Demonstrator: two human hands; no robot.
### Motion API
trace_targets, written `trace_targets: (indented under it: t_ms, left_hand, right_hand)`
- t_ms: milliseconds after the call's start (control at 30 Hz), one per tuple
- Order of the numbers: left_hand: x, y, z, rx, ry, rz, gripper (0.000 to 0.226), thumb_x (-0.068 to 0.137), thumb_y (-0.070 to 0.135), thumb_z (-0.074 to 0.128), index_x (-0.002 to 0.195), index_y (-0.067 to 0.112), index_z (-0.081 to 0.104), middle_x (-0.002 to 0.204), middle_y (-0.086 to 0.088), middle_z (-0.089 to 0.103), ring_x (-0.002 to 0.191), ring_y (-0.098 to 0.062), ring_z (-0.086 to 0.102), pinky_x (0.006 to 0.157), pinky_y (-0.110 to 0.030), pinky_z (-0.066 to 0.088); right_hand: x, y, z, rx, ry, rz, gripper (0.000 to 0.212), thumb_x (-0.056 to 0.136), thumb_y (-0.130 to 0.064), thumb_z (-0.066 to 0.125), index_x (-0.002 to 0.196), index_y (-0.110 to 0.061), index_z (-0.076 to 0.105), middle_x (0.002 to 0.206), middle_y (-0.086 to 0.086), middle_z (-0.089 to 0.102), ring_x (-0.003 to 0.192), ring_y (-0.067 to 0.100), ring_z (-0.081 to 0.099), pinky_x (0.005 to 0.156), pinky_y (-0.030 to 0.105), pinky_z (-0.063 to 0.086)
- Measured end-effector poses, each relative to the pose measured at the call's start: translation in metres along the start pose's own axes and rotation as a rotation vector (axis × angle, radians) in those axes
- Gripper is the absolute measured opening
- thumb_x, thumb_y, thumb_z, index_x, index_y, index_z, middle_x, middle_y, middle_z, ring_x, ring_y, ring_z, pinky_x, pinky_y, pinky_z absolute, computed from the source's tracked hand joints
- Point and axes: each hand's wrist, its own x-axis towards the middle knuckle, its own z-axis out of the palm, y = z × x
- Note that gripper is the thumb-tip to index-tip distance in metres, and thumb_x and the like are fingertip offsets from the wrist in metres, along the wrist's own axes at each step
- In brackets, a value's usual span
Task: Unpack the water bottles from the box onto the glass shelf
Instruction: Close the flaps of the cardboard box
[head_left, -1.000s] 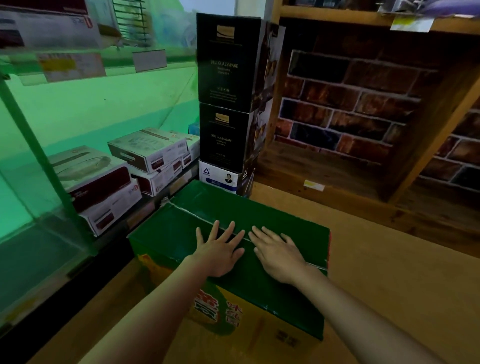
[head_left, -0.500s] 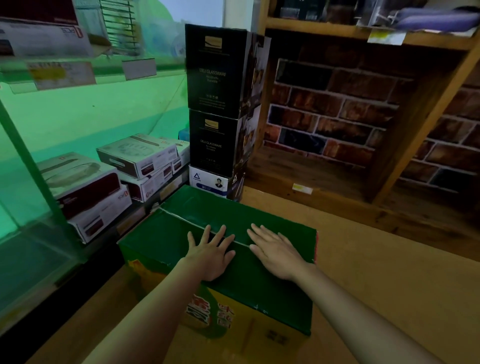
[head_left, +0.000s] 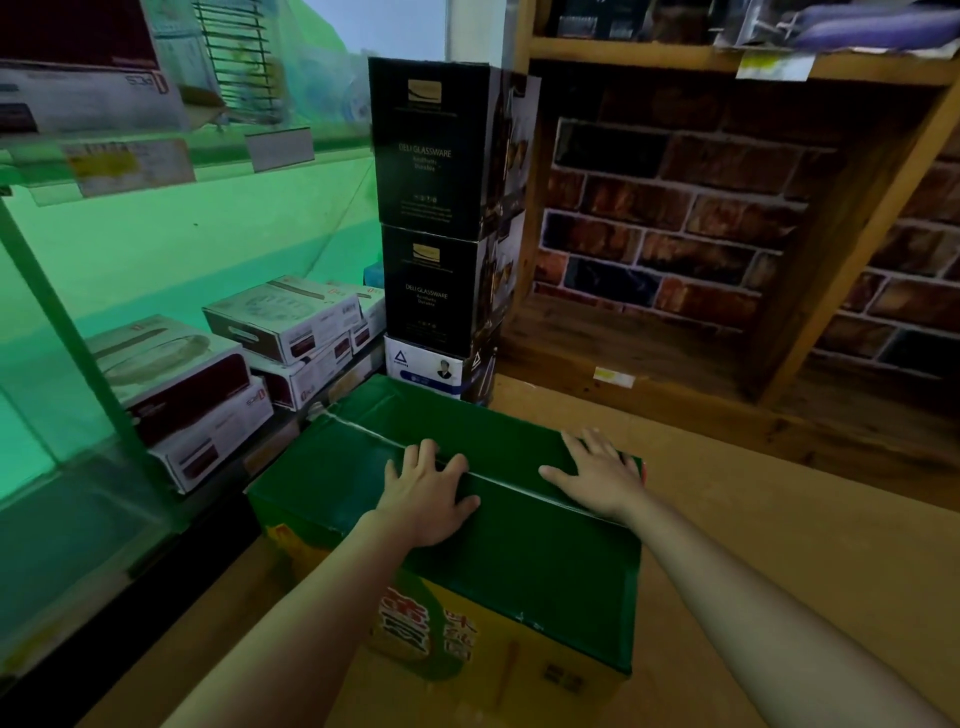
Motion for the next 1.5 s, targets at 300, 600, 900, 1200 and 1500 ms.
trace_targets:
  t_ms: [300,600,900,1200,1500]
  left_hand:
    - [0.001,-0.004,0.014,-0.077,-0.007,0.066,0.077,0.093,0.055,0.037,0.151,0.025,-0.006,0.150,-0.009,0.023,0.142,-0.028,0.020,0.119,-0.048,0.010]
    - [-0.001,0.019,0.007,-0.043,-0.056,-0.361,0.125,0.062,0.086,0.045,0.148,0.020,-0.017,0.155,-0.024,-0.014,0.140,-0.052,-0.009,0.109,-0.067,0.007]
    - [-0.009,0.022,0.008,-0.312,-0.207,-0.547,0.136,0.062,0.082,0.054,0.146,0.008,-0.022,0.145,-0.028,0.019,0.135,-0.039,0.028,0.105,-0.040,0.037]
    - [-0.006,0.053,0.000,-0.400,-0.102,-0.377,0.129,0.064,0.065,0.071,0.148,0.012,-0.013,0.146,-0.024,0.012,0.129,-0.038,0.042,0.102,-0.040,0.041]
    - [0.039,0.097,-0.028,-0.499,0.085,-0.281,0.117,0.060,0.054,0.080,0.147,0.018,0.011,0.149,-0.017,0.019,0.131,-0.038,0.039,0.105,-0.047,0.041]
  right_hand:
    - [-0.005,-0.001,-0.011,-0.224,-0.067,0.103,0.095,0.074,-0.085,0.028,0.151,-0.034,0.004,0.156,0.012,0.013,0.142,0.035,0.015,0.110,0.046,0.026]
    - [-0.034,0.011,-0.029,-0.248,-0.407,0.317,0.116,0.065,-0.088,0.040,0.150,-0.012,0.019,0.156,0.012,0.022,0.140,0.031,0.031,0.111,0.039,0.032]
    - [-0.060,0.001,-0.034,0.008,-0.531,0.285,0.096,0.084,-0.058,0.055,0.151,-0.008,0.008,0.158,0.015,0.015,0.138,0.034,0.034,0.107,0.043,0.040]
    - [-0.065,0.033,-0.025,0.286,-0.440,0.354,0.105,0.076,-0.053,0.070,0.151,-0.010,0.010,0.157,0.013,0.018,0.135,0.036,0.038,0.102,0.051,0.044]
    - [-0.060,0.075,-0.058,0.462,-0.300,0.376,0.101,0.076,-0.057,0.067,0.149,-0.008,0.017,0.153,0.015,0.028,0.134,0.036,0.039,0.102,0.050,0.043]
